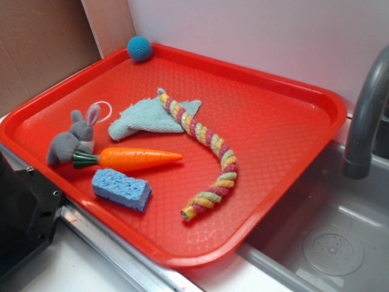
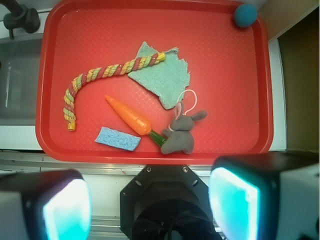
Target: Grab the multicolored rope.
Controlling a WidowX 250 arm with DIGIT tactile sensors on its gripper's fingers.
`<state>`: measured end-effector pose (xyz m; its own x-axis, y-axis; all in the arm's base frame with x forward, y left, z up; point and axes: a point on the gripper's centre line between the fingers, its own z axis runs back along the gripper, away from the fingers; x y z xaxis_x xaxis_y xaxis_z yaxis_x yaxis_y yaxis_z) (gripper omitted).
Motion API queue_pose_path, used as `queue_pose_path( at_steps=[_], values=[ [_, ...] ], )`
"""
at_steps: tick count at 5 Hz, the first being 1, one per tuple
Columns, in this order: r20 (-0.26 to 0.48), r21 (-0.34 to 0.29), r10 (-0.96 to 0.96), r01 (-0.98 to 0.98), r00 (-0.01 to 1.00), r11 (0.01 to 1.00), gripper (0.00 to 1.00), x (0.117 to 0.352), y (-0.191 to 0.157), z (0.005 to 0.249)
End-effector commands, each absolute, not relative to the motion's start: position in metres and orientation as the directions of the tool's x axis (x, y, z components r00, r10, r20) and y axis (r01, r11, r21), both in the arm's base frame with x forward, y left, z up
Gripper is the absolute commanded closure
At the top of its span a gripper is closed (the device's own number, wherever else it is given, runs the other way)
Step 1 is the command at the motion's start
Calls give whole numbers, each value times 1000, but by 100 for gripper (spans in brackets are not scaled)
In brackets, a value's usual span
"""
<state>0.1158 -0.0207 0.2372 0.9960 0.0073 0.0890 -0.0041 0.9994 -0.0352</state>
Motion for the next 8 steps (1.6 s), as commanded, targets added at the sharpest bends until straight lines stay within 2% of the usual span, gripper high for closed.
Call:
queue_pose_path(
  at_steps=[1, 2, 3, 4, 5, 6, 8],
  values=[
    [89, -35, 7, -4, 996, 999, 0, 116, -21, 237],
    [76, -107, 152, -144, 985, 984, 0, 125, -23, 226],
    [75, -122, 362, -352, 929, 928, 0, 133, -28, 216],
    [95, -170, 583, -564, 807, 808, 0, 149, -35, 203],
    [55, -199, 727, -706, 684, 679, 0, 164, -45, 188],
    [22, -225, 775, -752, 631, 619, 0, 180, -58, 170],
    [73, -196, 803, -781, 592, 593, 0, 219, -96, 124]
  ],
)
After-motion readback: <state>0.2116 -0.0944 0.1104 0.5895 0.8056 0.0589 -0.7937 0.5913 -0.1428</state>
